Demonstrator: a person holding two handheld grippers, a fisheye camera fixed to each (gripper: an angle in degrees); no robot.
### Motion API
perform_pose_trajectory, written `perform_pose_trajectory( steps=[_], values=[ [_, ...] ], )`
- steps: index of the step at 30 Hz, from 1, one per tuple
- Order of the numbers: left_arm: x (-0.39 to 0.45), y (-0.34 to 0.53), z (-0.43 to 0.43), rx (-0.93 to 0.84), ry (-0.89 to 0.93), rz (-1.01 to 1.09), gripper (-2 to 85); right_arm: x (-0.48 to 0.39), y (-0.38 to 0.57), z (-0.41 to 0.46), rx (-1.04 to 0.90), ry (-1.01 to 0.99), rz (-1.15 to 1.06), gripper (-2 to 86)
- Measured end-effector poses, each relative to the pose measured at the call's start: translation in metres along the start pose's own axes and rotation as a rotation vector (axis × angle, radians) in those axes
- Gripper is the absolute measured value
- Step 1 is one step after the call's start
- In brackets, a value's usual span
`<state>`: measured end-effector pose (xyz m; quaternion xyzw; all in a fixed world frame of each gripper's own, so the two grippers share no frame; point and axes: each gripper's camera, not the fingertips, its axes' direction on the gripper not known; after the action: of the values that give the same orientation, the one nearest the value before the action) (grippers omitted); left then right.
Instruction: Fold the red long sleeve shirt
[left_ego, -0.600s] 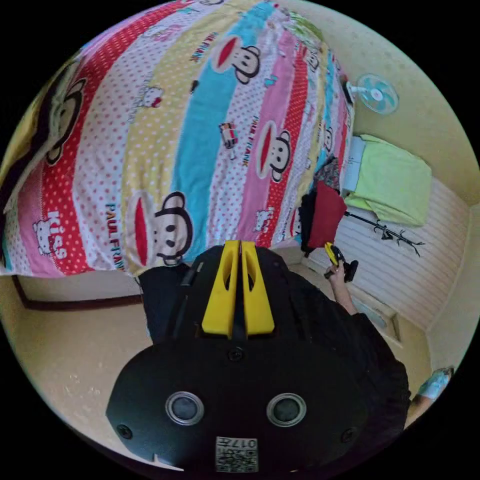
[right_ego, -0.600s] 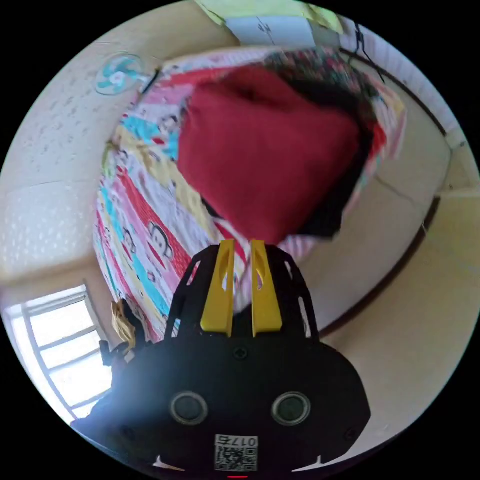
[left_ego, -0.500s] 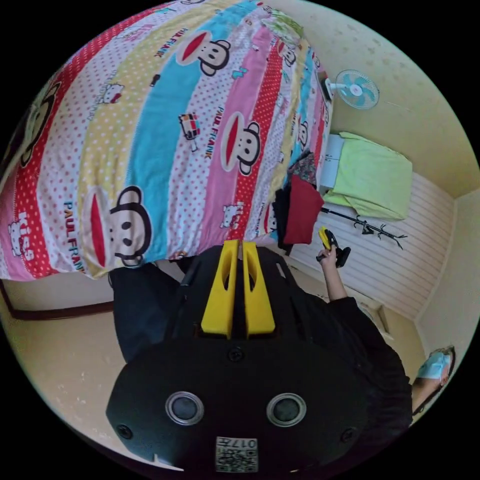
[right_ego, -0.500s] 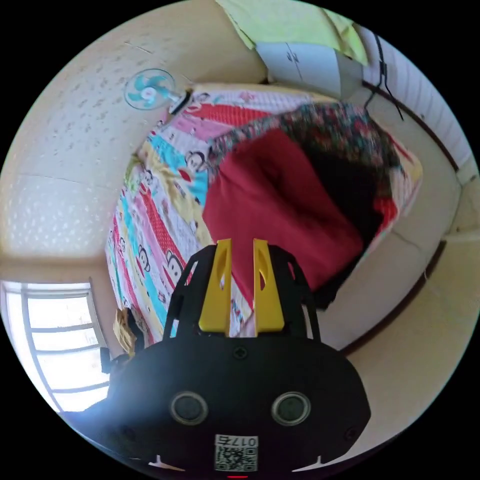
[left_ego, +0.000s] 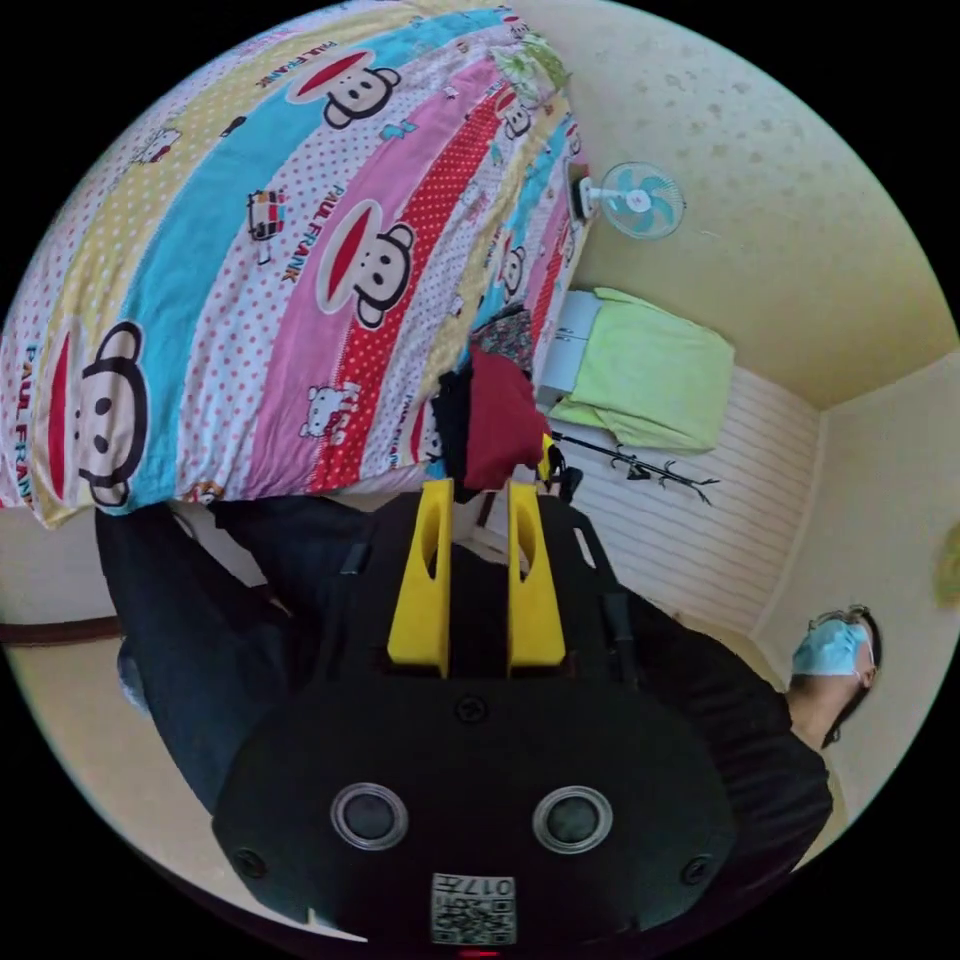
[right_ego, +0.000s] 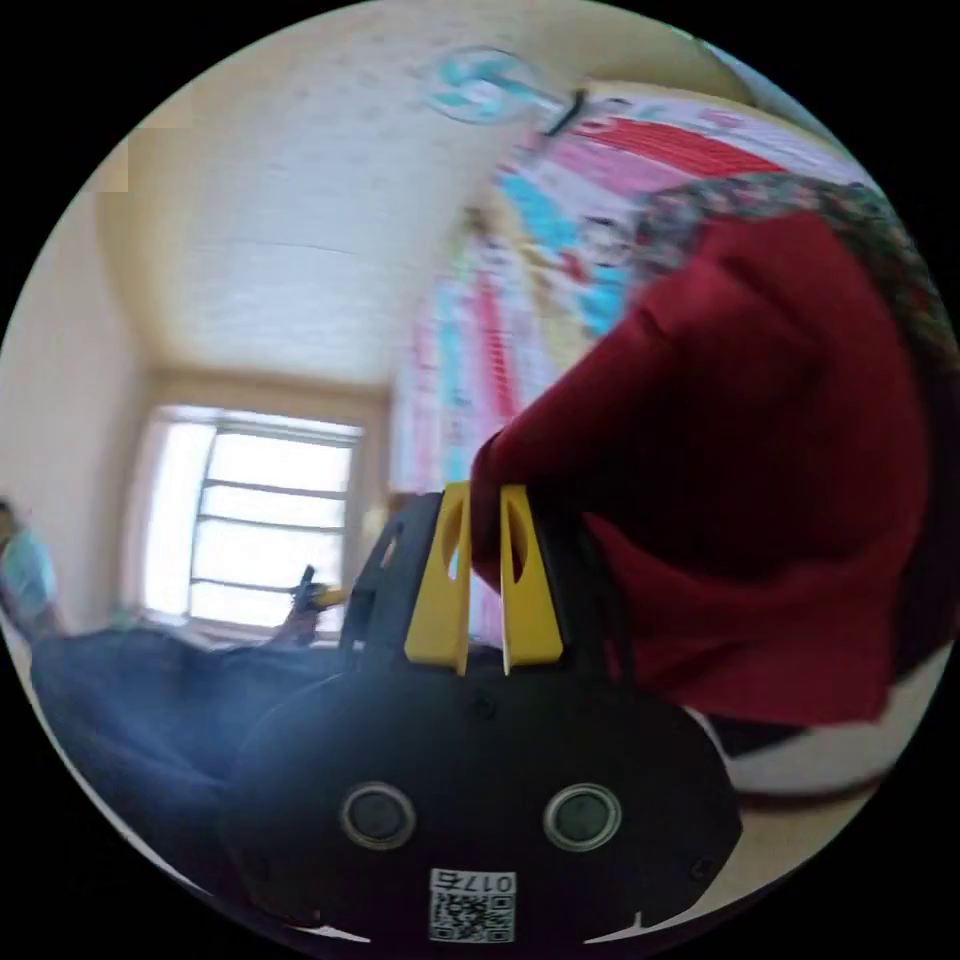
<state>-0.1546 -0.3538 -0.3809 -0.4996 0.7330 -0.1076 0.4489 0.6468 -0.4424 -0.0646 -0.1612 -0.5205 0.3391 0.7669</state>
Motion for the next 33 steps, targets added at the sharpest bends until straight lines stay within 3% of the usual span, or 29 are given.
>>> perform_pose_trajectory(
  steps=[5, 7, 9, 14, 16, 18, 20, 23, 25, 27, 30, 33],
  values=[
    [0.057, 0.000, 0.001, -0.041, 0.203, 0.168, 16.3, -0.132, 0.003, 0.041, -0.023, -0.085, -0.343, 3.2],
    [0.071, -0.001, -0.004, -0.056, 0.268, 0.186, 18.7, -0.185, 0.008, 0.058, -0.074, -0.317, -0.513, 3.1],
    [0.078, 0.000, -0.014, -0.071, 0.334, 0.198, 21.0, -0.228, 0.020, 0.080, -0.150, -0.416, -0.646, 3.0],
    [0.054, 0.026, -0.024, -0.237, 0.249, 0.173, 15.9, -0.339, 0.084, 0.181, -0.410, -0.401, -0.869, 3.0],
    [0.044, 0.049, -0.049, -0.263, 0.286, 0.307, 10.8, -0.380, 0.110, 0.218, -0.420, -0.418, -0.916, 3.0],
    [0.036, 0.089, -0.105, -0.198, 0.563, 0.540, 7.4, -0.414, 0.128, 0.234, -0.492, -0.521, -1.003, 3.2],
    [0.037, 0.124, -0.155, -0.092, 0.708, 0.739, 6.5, -0.448, 0.146, 0.240, -0.533, -0.591, -1.095, 3.2],
    [0.055, 0.180, -0.220, -0.054, 0.851, 1.061, 5.7, -0.483, 0.175, 0.232, -0.493, -0.564, -1.280, 2.7],
    [0.073, 0.221, -0.247, -0.077, 0.882, 1.284, 5.4, -0.487, 0.186, 0.211, -0.334, -0.524, -1.365, 2.4],
    [0.087, 0.269, -0.271, -0.087, 0.943, 1.504, 5.3, -0.480, 0.178, 0.190, -0.191, -0.516, -1.299, 2.2],
    [0.093, 0.306, -0.276, -0.100, 1.007, 1.599, 5.2, -0.448, 0.160, 0.162, 0.077, -0.505, -1.192, 2.9],
    [0.101, 0.334, -0.251, -0.245, 1.047, 1.684, 5.2, -0.420, 0.134, 0.176, 0.046, -0.330, -1.014, 9.7]
  ],
)
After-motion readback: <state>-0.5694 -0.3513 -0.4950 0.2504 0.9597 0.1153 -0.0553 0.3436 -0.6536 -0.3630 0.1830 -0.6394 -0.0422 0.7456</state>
